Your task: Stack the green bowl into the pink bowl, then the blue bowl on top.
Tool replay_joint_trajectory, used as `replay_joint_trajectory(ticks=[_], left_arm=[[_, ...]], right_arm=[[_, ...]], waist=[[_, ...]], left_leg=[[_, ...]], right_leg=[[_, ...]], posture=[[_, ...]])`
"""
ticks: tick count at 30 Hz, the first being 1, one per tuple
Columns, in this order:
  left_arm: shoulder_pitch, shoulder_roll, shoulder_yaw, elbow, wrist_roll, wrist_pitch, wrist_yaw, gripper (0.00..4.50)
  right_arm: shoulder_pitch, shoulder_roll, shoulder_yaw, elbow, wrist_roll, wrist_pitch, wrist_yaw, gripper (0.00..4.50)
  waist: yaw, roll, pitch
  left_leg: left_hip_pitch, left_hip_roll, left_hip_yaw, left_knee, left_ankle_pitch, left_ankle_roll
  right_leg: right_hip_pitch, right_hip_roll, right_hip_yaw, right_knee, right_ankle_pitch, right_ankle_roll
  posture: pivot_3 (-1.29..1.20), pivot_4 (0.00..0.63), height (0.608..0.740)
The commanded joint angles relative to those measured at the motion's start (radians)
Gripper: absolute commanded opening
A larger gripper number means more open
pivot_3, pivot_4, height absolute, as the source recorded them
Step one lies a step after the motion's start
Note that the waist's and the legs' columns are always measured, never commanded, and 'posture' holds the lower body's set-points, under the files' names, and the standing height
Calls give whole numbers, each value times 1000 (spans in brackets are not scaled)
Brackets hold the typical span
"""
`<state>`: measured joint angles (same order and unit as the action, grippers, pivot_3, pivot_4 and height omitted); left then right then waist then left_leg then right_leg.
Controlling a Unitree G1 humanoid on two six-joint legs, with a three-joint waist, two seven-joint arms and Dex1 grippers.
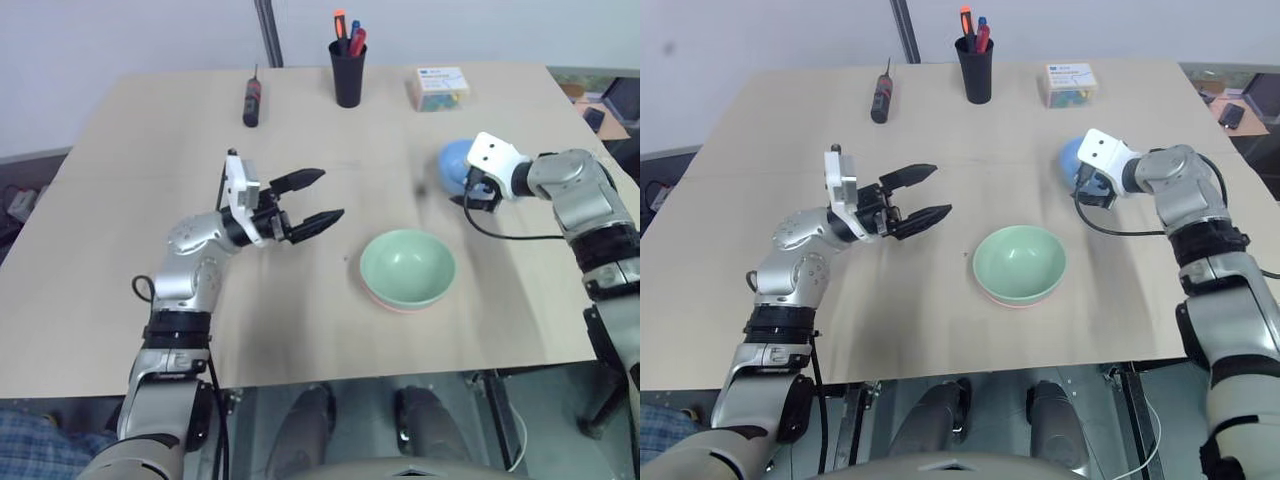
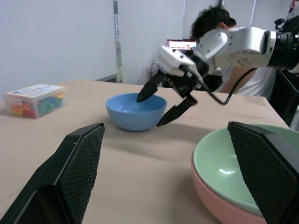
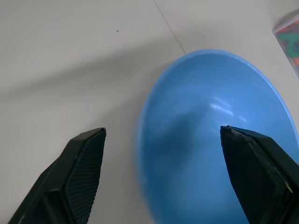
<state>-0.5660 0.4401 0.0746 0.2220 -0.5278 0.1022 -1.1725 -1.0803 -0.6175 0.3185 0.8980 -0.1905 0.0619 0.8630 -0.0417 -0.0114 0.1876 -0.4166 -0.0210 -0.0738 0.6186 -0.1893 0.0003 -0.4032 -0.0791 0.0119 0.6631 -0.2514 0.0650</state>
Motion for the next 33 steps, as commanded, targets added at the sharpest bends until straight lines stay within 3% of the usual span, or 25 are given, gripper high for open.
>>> replay_joint_trajectory(ticks=[1, 2, 9, 11, 19, 23, 33], left_arm=[[-16, -4, 7, -21, 1, -10, 6, 4500], [-16, -5, 7, -17, 2, -11, 6, 4500], [-3, -8, 5, -17, 8, -16, -4, 4500], [-2, -9, 6, -18, 7, -17, -7, 4500], [-6, -19, 8, -3, 7, -46, -26, 4500], [20, 0, 32, -27, -17, -35, -43, 4500], [85, 67, 58, -42, -46, -17, -109, 4500]], right_arm=[[-58, 11, -7, 106, -32, -91, -30, 3590], [-68, 18, -7, 134, -40, -109, -38, 3433], [-106, 41, -17, 224, -77, -180, -34, 570], [-110, 43, -23, 224, -78, -187, -24, 100], [-90, 25, -37, 139, -64, -194, 38, 100], [15, -17, -77, -275, 23, -51, 182, 100], [285, -138, -86, -1210, 179, 451, 352, 100]], waist=[[0, 0, 0], [0, 0, 0], [-2, 0, 0], [-2, 0, 0], [-2, 1, 0], [-2, 1, 0], [9, 0, 0]], left_leg=[[0, 0, 0, 0, 0, -1], [0, 0, 0, 0, 0, -1], [0, 0, 0, -1, 0, -1], [0, 0, 0, -1, 0, -1], [0, 0, 0, 0, 0, -1], [0, 0, 0, -1, 0, -1], [-1, 0, -2, 0, 0, 1]], right_leg=[[0, 0, 0, 0, 0, 0], [0, 0, 0, 0, 0, 0], [0, 0, 0, 0, 0, 0], [0, 0, 0, 0, 0, 0], [0, 0, 0, 0, 0, 0], [-1, 0, 0, 1, 0, 0], [-1, -1, -2, 1, 0, 0]], posture=[[0, 150, 740], [0, 150, 740], [0, 150, 740], [0, 150, 740], [0, 150, 740], [0, 150, 740], [0, 150, 740]])
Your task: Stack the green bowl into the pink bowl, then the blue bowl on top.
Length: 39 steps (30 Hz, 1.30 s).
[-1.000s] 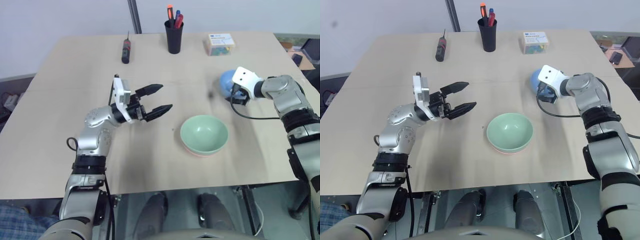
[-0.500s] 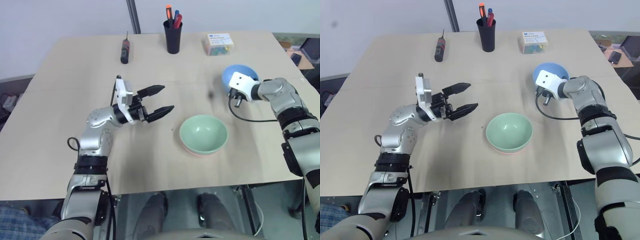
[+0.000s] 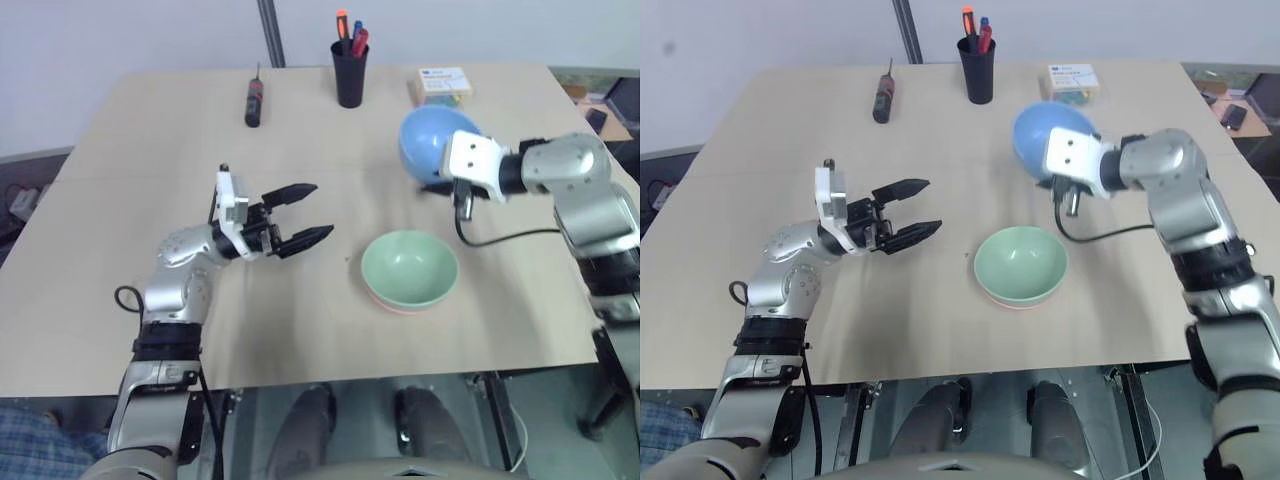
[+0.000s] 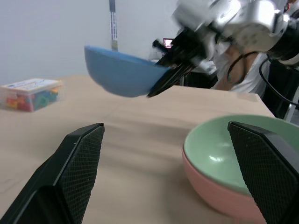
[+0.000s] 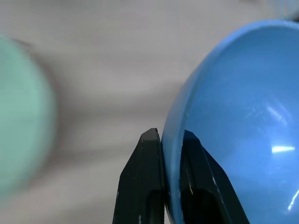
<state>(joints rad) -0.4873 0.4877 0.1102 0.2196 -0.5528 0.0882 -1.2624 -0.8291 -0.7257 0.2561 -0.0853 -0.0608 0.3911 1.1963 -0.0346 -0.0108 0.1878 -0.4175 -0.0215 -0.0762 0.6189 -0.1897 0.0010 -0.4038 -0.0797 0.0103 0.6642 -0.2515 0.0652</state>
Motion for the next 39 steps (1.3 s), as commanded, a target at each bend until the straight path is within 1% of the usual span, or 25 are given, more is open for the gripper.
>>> replay_joint_trajectory(ticks=[1, 6, 10, 12, 13, 15, 16, 18, 19, 21, 23, 27, 29, 33, 37, 39], left_arm=[[12, 26, 26, -41, -23, 0, -24, 4500], [43, 58, 38, -53, -32, 12, -52, 4500], [69, 75, 38, -75, -40, 27, -66, 4500], [72, 79, 38, -79, -43, 30, -65, 4500], [72, 79, 38, -80, -44, 32, -65, 4500], [71, 79, 36, -81, -44, 35, -66, 4500], [72, 79, 35, -83, -44, 37, -65, 4500], [73, 78, 32, -91, -44, 41, -60, 4500], [74, 77, 29, -97, -43, 44, -57, 4500], [78, 80, 27, -106, -32, 50, -38, 4500], [88, 84, 27, -122, -24, 52, -22, 4500], [133, 104, 33, -178, -19, 74, 13, 4500], [158, 113, 37, -197, -11, 76, 37, 4500], [201, 132, 52, -221, -13, 84, 58, 4500], [246, 147, 66, -246, -12, 75, 60, 4500], [260, 148, 71, -255, -12, 75, 69, 4500]], right_arm=[[50, -37, -22, -285, 61, 159, 18, 100], [93, -73, -30, -524, 151, 339, 19, 100], [123, -108, -30, -643, 230, 440, 15, 100], [131, -122, -27, -672, 256, 468, 3, 796], [129, -126, -24, -677, 264, 476, -5, 1044], [124, -130, -20, -682, 275, 487, -22, 1920], [116, -128, -17, -678, 272, 491, -40, 2232], [102, -125, -13, -666, 265, 490, -73, 3218], [99, -128, -17, -661, 270, 492, -79, 3511], [124, -122, -57, -650, 297, 469, -91, 3511], [191, -97, -145, -629, 340, 366, -91, 3511], [332, -106, -328, -567, 420, 279, -74, 3511], [388, -105, -416, -516, 451, 206, -61, 3511], [492, -97, -587, -435, 558, 157, -24, 3511], [609, -128, -674, -335, 582, 58, 51, 3511], [635, -118, -692, -288, 592, -6, 78, 3511]], waist=[[1, 0, 0], [-2, 0, 0], [-2, 0, 0], [0, -1, 0], [0, -1, 0], [0, -1, 0], [0, -1, 0], [0, -1, 0], [-1, -1, 0], [-1, -1, 0], [0, -2, -1], [7, -3, -1], [10, -2, -1], [18, -2, -1], [21, -2, -1], [22, -2, -1]], left_leg=[[0, 0, 0, 0, 0, 0], [0, 0, 0, 1, 0, 0], [0, 1, -1, 1, 0, 0], [0, 1, -1, 2, 0, 0], [0, 1, 0, 2, 0, 0], [0, 1, 0, 3, 0, 0], [0, 1, -1, 3, 0, 0], [0, 1, 0, 4, 0, 0], [0, 1, 0, 4, 0, 0], [0, 1, 0, 4, 0, 0], [0, 1, -1, 4, 0, 0], [0, 1, -1, 4, 0, 0], [0, 1, 0, 5, 0, 1], [2, 2, -1, 5, 0, 1], [3, 4, 0, 5, 0, 1], [3, 5, 0, 6, 0, 1]], right_leg=[[0, 0, 0, 0, 0, 0], [0, 0, 0, 0, 0, 0], [1, 0, -1, 0, 0, 0], [1, 0, -1, 0, 0, 0], [1, 0, -1, 0, 0, 0], [1, 0, -1, 0, 0, 0], [2, 0, -1, 0, 0, 0], [2, 0, -1, 0, 0, 0], [2, 0, -1, 1, 0, 0], [2, 0, -1, 1, 0, 0], [2, 0, -1, 1, 0, 0], [3, 0, -1, -1, 0, 0], [4, 0, -1, -1, 0, 0], [5, 1, -2, 0, 0, 0], [7, 1, -2, -1, 0, 0], [7, 1, -1, -1, 0, 0]], posture=[[0, 150, 740], [0, 150, 740], [0, 150, 740], [0, 150, 740], [0, 150, 740], [0, 150, 740], [0, 150, 740], [0, 150, 740], [0, 150, 740], [0, 150, 740], [0, 150, 740], [0, 150, 740], [0, 150, 740], [0, 150, 740], [0, 150, 740], [0, 150, 740]])
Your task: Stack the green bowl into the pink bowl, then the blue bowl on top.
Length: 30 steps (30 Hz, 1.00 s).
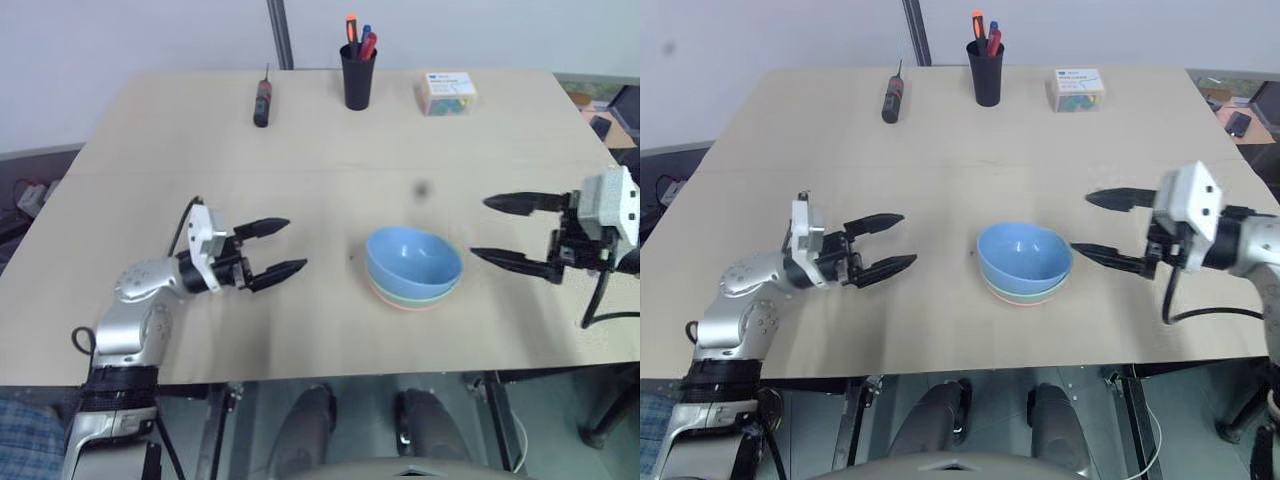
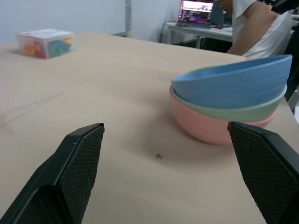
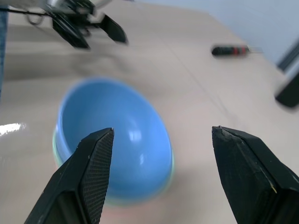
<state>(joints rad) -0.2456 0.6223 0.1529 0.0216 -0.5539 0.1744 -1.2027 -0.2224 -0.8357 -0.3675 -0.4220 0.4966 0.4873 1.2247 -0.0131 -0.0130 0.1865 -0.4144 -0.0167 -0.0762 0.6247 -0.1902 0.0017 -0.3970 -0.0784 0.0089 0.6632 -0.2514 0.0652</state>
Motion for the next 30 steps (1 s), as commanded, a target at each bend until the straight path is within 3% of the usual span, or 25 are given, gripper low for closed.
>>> replay_joint_trajectory(ticks=[1, 18, 30], left_arm=[[25, 12, 30, -62, -12, -12, 12, 4500], [118, 6, 40, -156, -31, -10, 58, 4500], [111, 9, 41, -147, -28, -19, 63, 4500]], right_arm=[[42, -8, -72, 73, 35, -122, 55, 3511], [53, 47, 2, 404, 41, -401, 143, 3511], [44, 66, 52, 531, 28, -464, 157, 3511]], waist=[[0, 0, 0], [0, 0, 0], [0, 0, 0]], left_leg=[[0, 0, 0, 0, 0, 0], [0, 2, 1, 3, 0, 0], [0, 2, 1, 3, 0, 0]], right_leg=[[1, 0, 0, 0, 0, 0], [1, 1, 0, 0, 0, 0], [1, 1, 0, 0, 0, 0]], posture=[[0, 150, 740], [0, 150, 740], [0, 150, 740]])
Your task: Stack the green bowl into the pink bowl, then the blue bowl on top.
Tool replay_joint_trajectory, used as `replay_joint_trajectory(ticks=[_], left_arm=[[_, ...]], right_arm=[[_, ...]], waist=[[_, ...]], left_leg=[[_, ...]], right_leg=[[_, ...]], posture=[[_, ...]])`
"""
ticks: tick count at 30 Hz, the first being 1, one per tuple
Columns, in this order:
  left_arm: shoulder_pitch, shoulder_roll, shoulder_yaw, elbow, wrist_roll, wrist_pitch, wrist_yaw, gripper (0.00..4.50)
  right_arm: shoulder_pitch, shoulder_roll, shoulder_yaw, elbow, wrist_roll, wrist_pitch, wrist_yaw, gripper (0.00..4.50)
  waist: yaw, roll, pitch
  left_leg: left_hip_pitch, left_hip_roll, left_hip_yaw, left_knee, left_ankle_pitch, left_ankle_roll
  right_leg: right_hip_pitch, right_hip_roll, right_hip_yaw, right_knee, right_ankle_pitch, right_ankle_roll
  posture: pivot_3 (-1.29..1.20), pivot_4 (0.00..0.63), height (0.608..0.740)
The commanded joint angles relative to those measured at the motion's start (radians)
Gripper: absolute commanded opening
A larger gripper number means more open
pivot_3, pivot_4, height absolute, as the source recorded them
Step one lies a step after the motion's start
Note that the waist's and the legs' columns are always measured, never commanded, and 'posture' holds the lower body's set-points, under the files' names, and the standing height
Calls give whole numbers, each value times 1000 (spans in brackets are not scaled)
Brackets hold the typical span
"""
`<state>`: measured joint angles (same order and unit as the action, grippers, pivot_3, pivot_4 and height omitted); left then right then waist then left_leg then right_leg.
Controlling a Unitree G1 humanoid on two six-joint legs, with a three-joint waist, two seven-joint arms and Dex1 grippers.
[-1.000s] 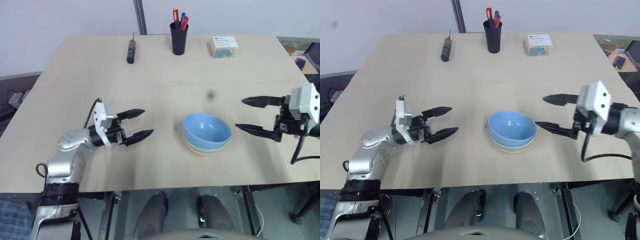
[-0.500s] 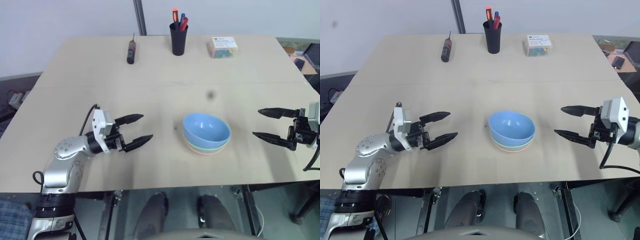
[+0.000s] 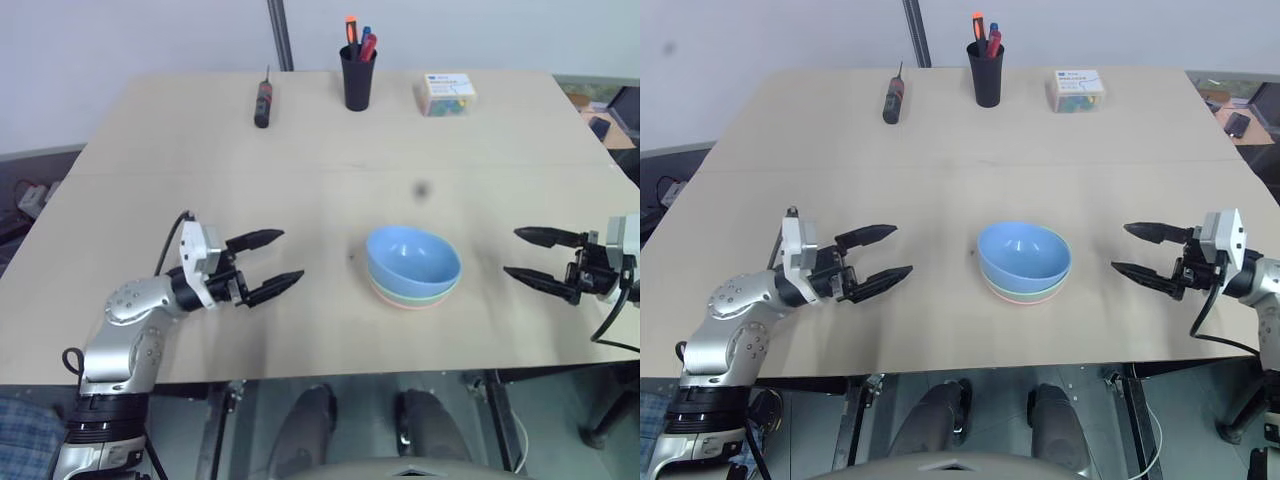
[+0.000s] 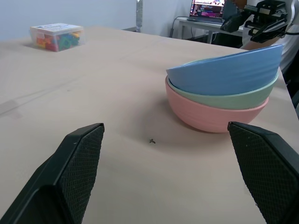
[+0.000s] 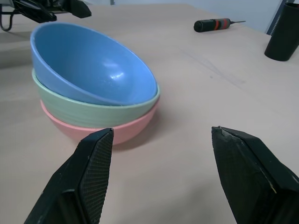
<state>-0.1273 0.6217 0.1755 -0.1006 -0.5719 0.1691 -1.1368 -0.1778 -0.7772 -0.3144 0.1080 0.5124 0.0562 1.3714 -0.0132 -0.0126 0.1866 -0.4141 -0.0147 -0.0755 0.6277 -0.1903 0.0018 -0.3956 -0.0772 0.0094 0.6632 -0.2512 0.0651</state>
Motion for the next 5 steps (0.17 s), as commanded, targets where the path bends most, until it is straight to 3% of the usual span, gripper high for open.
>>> replay_joint_trajectory(ticks=[1, 5], left_arm=[[-7, 9, 17, -24, -8, -17, -3, 4500], [-9, 10, 10, -21, 7, -28, -2, 4500]], right_arm=[[0, 9, 2, 2, 11, -35, 10, 3511], [4, 11, 10, 5, 11, -44, 5, 3511]], waist=[[0, 0, 0], [0, 0, 0]], left_leg=[[0, 0, 0, 0, 0, 0], [0, 0, 0, 0, 0, 0]], right_leg=[[0, 0, 0, 0, 0, 0], [0, 0, 0, 0, 0, 0]], posture=[[0, 150, 740], [0, 150, 740]])
